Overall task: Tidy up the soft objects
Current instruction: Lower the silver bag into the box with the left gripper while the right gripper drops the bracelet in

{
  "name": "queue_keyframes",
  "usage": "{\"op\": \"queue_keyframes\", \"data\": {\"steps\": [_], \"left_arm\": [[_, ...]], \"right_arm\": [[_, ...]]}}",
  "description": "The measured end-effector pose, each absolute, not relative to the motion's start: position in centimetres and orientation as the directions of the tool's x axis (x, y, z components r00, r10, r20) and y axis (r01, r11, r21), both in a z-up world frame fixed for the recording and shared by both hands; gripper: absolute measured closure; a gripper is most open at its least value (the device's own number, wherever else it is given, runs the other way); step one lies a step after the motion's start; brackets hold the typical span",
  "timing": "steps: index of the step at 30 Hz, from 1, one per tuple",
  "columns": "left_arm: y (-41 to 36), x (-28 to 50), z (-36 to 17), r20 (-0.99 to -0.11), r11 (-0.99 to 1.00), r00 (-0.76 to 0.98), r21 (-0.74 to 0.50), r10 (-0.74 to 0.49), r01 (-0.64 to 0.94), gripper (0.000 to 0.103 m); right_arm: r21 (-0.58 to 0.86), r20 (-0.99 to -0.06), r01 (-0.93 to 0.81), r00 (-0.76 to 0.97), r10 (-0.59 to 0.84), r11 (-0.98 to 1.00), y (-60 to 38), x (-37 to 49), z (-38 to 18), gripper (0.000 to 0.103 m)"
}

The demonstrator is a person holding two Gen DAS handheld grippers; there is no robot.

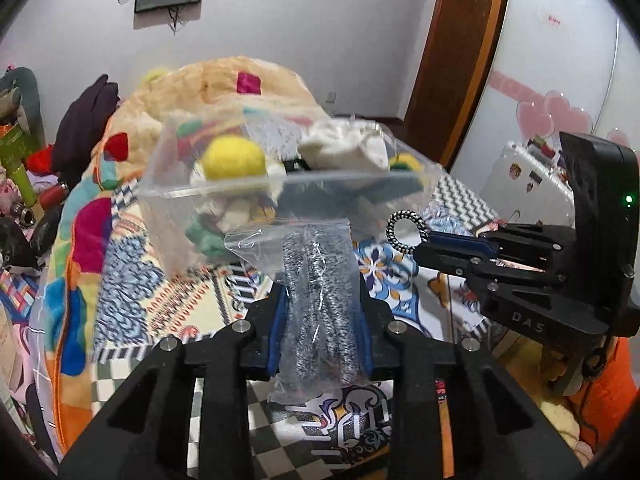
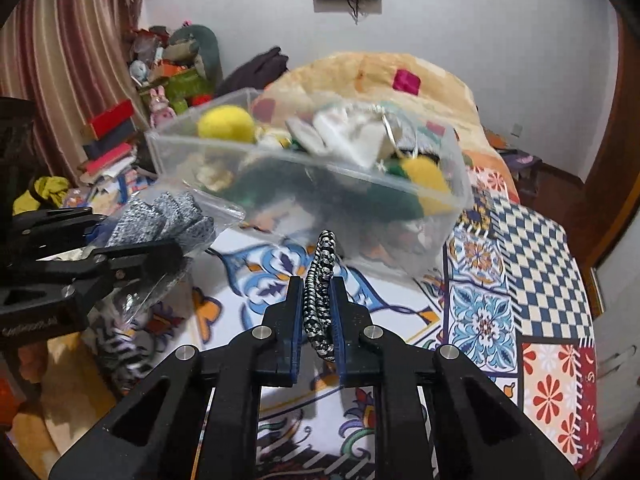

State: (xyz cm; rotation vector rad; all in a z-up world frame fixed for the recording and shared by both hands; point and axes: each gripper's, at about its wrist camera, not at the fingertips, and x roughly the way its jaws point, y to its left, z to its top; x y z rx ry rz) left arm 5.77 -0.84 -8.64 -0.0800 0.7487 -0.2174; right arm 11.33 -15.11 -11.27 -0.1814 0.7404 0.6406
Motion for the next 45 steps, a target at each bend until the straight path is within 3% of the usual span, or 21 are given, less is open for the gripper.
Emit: {"op": "queue_keyframes", "data": {"steps": [17, 25, 35, 39, 41, 42, 45], "left_arm": [[3.7, 9.1, -3.1, -0.551, 0.986, 0.823, -0.151, -0.142, 0.069, 0.073], [5.0, 13.6, -5.0, -0.596, 0.995, 0.8, -0.098, -0.07, 0.015, 0.073], [4.6, 15.7, -7.1, -0.636, 0.997, 0.768, -0.073, -0.067, 0.027, 0.073], [4.4, 15.5, -7.2, -0.633, 0.998, 0.773, -0.052, -0.048, 0.02, 0.057], [4.3, 15.3, -7.1, -0.629, 0.998, 0.775, -0.061, -0.062, 0.03, 0.049], [4.2, 15.1, -7.0, -0.626, 0.998, 0.778, -0.056, -0.056, 0.028, 0.049], [4.0, 14.6, -6.7, -0.616, 0.999, 0.787, -0.043, -0.045, 0.023, 0.046]], "right_arm": [[0.059, -0.53, -0.62, 0.645, 0.551, 0.782, -12.9, 13.9, -5.3, 0.091], [0.062, -0.545, -0.624, 0.633, 0.55, 0.779, -10.3, 16.6, -5.7, 0.091], [0.074, -0.623, -0.635, 0.573, 0.533, 0.769, -8.4, 18.5, -8.2, 0.09], [0.037, -0.638, -0.638, 0.577, 0.51, 0.769, -7.8, 18.0, -8.5, 0.087], [0.034, -0.641, -0.641, 0.574, 0.509, 0.767, -7.8, 18.0, -8.5, 0.073], [0.033, -0.639, -0.642, 0.576, 0.51, 0.766, -7.8, 17.9, -8.4, 0.066], [0.027, -0.625, -0.641, 0.588, 0.513, 0.767, -8.2, 17.4, -7.8, 0.065]]}}
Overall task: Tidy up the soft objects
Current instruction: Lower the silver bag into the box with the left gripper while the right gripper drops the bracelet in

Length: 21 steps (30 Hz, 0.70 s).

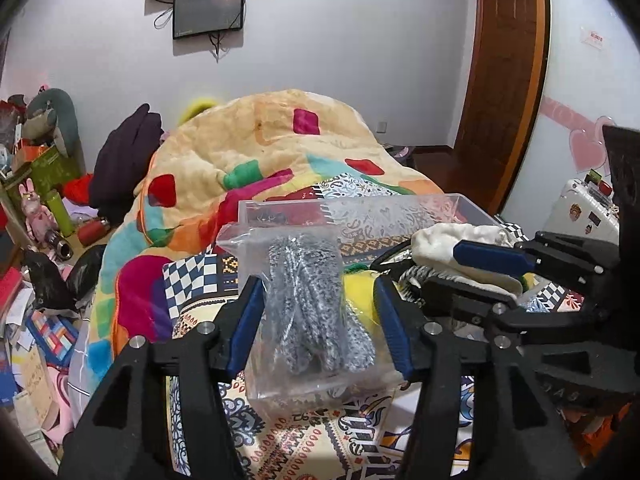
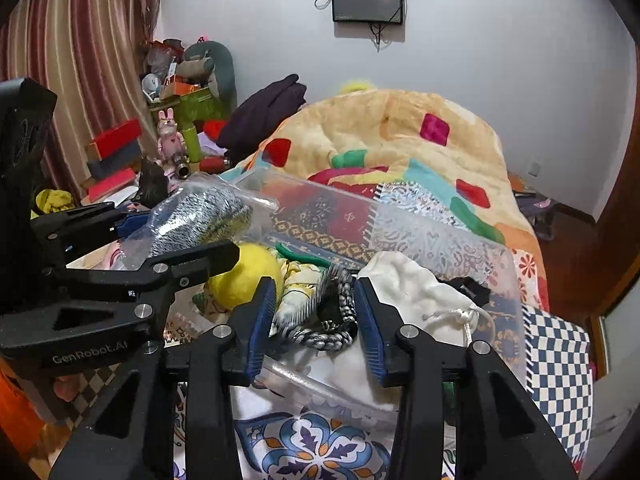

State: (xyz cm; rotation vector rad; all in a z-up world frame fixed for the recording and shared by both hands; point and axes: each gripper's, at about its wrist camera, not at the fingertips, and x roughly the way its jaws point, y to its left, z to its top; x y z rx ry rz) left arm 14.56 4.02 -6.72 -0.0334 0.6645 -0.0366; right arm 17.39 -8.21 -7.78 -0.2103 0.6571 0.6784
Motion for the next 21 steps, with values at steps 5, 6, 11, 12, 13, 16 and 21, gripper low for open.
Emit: {"op": "queue_keyframes", "data": {"steps": [5, 6, 11, 12, 13, 16, 21], "left_arm": [[4.3, 13.2, -5.5, -0.587, 0.997, 0.807, -0.073, -0.061, 0.022, 0.043], [4.3, 12.8, -5.0, -0.576, 0.997, 0.815, -0.077, -0.064, 0.024, 0.043], [4.2, 10.7, -2.4, -0.507, 0.996, 0.859, -0.087, -0.066, 0.026, 0.042], [4.1, 10.3, -1.9, -0.494, 0.996, 0.867, -0.09, -0.069, 0.028, 0.042], [4.0, 9.7, -1.2, -0.476, 0.995, 0.877, -0.093, -0.073, 0.032, 0.042], [3.6, 8.2, 0.3, -0.428, 0.995, 0.901, -0.091, -0.075, 0.039, 0.036], [2.6, 5.7, 2.3, -0.355, 0.997, 0.933, -0.07, -0.063, 0.04, 0.023]], "right_arm": [[0.041, -0.594, -0.645, 0.599, 0.538, 0.763, -8.9, 16.9, -6.3, 0.065], [0.042, -0.587, -0.645, 0.602, 0.541, 0.763, -8.9, 16.8, -6.0, 0.065], [0.044, -0.519, -0.642, 0.64, 0.566, 0.766, -10.6, 15.1, -3.4, 0.065], [0.042, -0.509, -0.641, 0.647, 0.569, 0.767, -10.7, 15.0, -3.1, 0.065], [0.039, -0.486, -0.636, 0.661, 0.571, 0.77, -11.1, 14.4, -2.3, 0.065], [0.04, -0.439, -0.629, 0.687, 0.579, 0.777, -12.3, 13.2, -0.8, 0.064], [0.028, -0.37, -0.6, 0.737, 0.566, 0.8, -13.7, 11.5, 0.9, 0.045]]}}
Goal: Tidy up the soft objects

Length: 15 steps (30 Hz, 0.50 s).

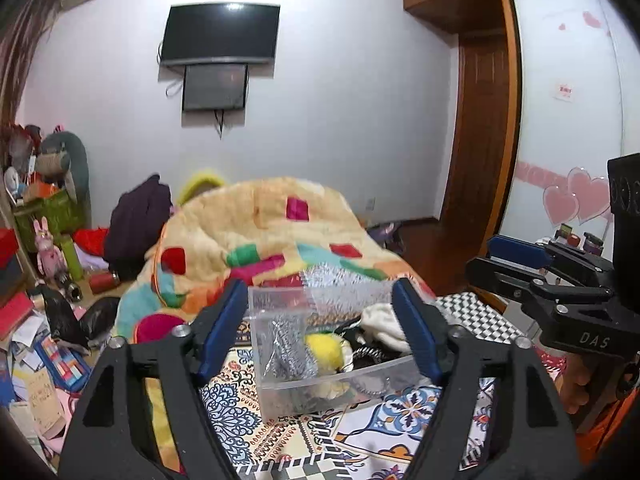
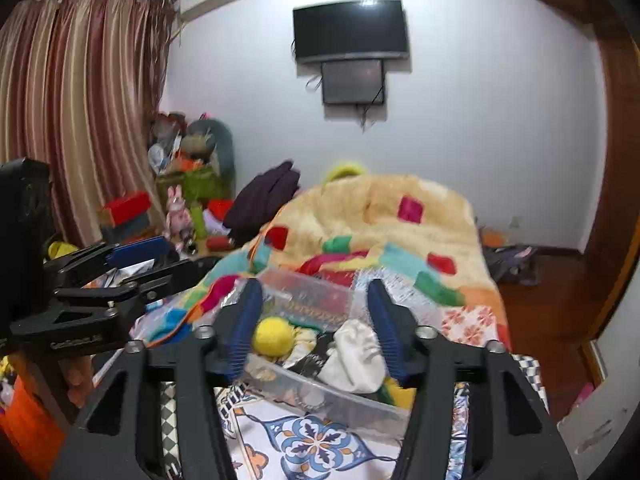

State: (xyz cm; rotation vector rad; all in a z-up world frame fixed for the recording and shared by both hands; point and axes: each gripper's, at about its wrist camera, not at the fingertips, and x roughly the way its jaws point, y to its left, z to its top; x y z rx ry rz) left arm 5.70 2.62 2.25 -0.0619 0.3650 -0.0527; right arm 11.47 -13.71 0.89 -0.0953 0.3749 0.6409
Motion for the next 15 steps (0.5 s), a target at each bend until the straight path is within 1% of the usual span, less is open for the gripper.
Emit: {"op": "queue_keyframes", "data": {"steps": [1, 2, 3, 4, 5, 6, 8, 10, 12, 15], "left_arm": [[2.6, 5.4, 2.5, -0.345, 0.997, 0.936, -0.073, -0.063, 0.04, 0.018], [2.4, 4.9, 2.8, -0.33, 0.996, 0.942, -0.077, -0.063, 0.04, 0.015], [2.3, 4.6, 2.9, -0.32, 0.996, 0.945, -0.078, -0.062, 0.039, 0.014], [2.1, 4.2, 3.1, -0.311, 0.997, 0.949, -0.073, -0.058, 0.038, 0.013], [2.0, 4.0, 3.2, -0.306, 0.997, 0.95, -0.068, -0.056, 0.036, 0.012], [1.8, 3.6, 3.3, -0.299, 0.997, 0.953, -0.062, -0.052, 0.035, 0.011], [1.5, 3.0, 3.5, -0.285, 0.998, 0.957, -0.059, -0.049, 0.034, 0.005], [1.2, 2.5, 3.6, -0.271, 0.998, 0.961, -0.057, -0.047, 0.032, 0.004], [1.0, 2.4, 3.7, -0.266, 0.998, 0.963, -0.053, -0.044, 0.031, 0.003], [0.6, 2.3, 3.6, -0.264, 0.999, 0.964, -0.043, -0.04, 0.03, 0.002]], "right_arm": [[0.022, -0.358, -0.594, 0.746, 0.562, 0.804, -14.0, 11.0, 1.2, 0.043], [0.02, -0.352, -0.591, 0.751, 0.559, 0.807, -14.2, 10.8, 1.3, 0.04], [0.02, -0.341, -0.585, 0.758, 0.556, 0.811, -14.4, 10.5, 1.5, 0.033], [0.02, -0.333, -0.581, 0.763, 0.554, 0.814, -14.6, 10.3, 1.6, 0.029], [0.02, -0.319, -0.572, 0.774, 0.548, 0.82, -14.9, 10.0, 1.7, 0.022], [0.019, -0.307, -0.565, 0.782, 0.542, 0.825, -15.1, 9.7, 1.8, 0.019], [0.021, -0.296, -0.556, 0.79, 0.537, 0.831, -15.3, 9.4, 1.9, 0.018], [0.029, -0.289, -0.554, 0.792, 0.537, 0.832, -15.6, 9.4, 1.9, 0.015], [0.031, -0.281, -0.549, 0.797, 0.534, 0.835, -15.9, 9.2, 1.7, 0.01], [0.027, -0.27, -0.542, 0.805, 0.529, 0.84, -16.2, 8.8, 1.5, 0.005]]}}
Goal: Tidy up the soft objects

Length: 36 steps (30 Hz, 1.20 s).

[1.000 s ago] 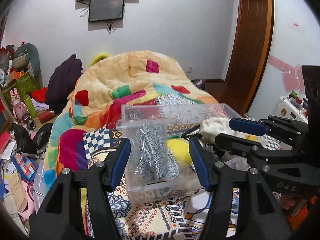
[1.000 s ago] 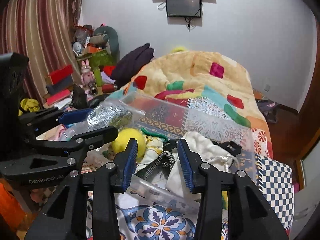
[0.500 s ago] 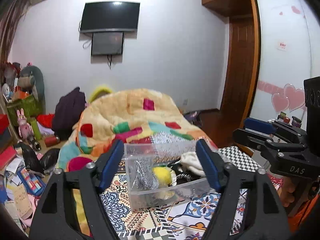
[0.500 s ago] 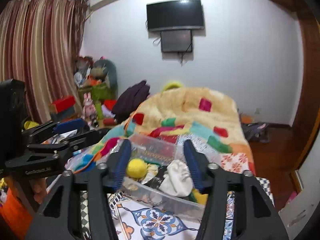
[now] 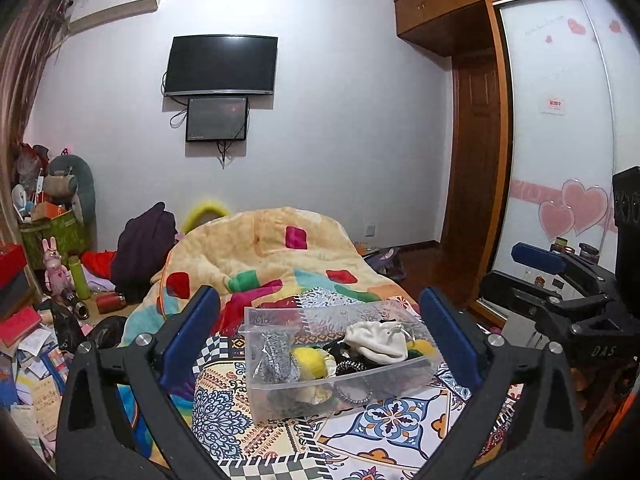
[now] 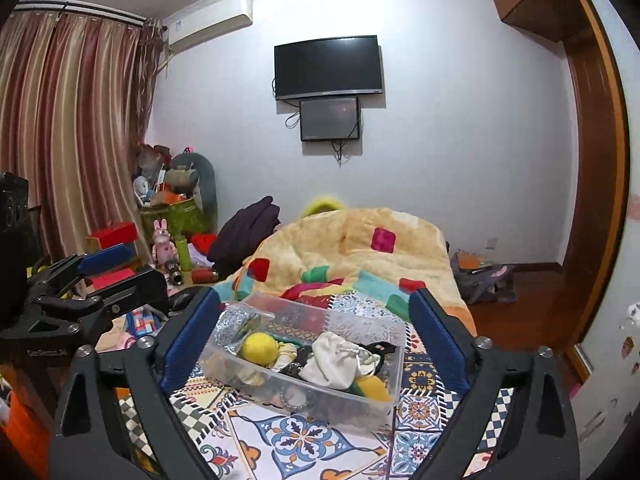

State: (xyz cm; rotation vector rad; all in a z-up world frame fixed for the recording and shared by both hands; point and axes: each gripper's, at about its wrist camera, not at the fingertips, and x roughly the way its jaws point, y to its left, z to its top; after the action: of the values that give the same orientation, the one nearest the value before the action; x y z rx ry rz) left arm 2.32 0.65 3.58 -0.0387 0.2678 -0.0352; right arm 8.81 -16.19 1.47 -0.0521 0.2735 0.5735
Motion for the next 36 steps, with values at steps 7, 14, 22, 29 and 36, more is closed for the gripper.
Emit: {"op": "queue_keyframes", "data": {"steps": [7, 14, 22, 29, 36], "left_arm": [[0.5, 2.3, 3.1, -0.269, 0.999, 0.963, -0.047, -0.035, 0.023, 0.001], [0.8, 2.3, 3.1, -0.271, 0.998, 0.962, -0.058, -0.031, 0.016, 0.001], [1.0, 2.3, 2.9, -0.277, 0.999, 0.96, -0.052, -0.029, 0.015, 0.001], [0.9, 2.4, 2.8, -0.279, 0.999, 0.96, -0.049, -0.031, 0.017, 0.001], [0.9, 2.3, 2.8, -0.28, 0.999, 0.959, -0.048, -0.031, 0.018, 0.001]], "right_arm": [[0.03, -0.275, -0.544, 0.802, 0.53, 0.839, -16.3, 8.8, 0.8, 0.004], [0.026, -0.279, -0.544, 0.802, 0.529, 0.839, -16.3, 8.6, 0.6, 0.004], [0.025, -0.278, -0.547, 0.8, 0.531, 0.837, -16.4, 8.4, 0.4, 0.004], [0.034, -0.282, -0.547, 0.798, 0.533, 0.836, -16.6, 8.6, 0.3, 0.004], [0.032, -0.281, -0.549, 0.797, 0.535, 0.835, -16.6, 8.5, 0.4, 0.004]]}}
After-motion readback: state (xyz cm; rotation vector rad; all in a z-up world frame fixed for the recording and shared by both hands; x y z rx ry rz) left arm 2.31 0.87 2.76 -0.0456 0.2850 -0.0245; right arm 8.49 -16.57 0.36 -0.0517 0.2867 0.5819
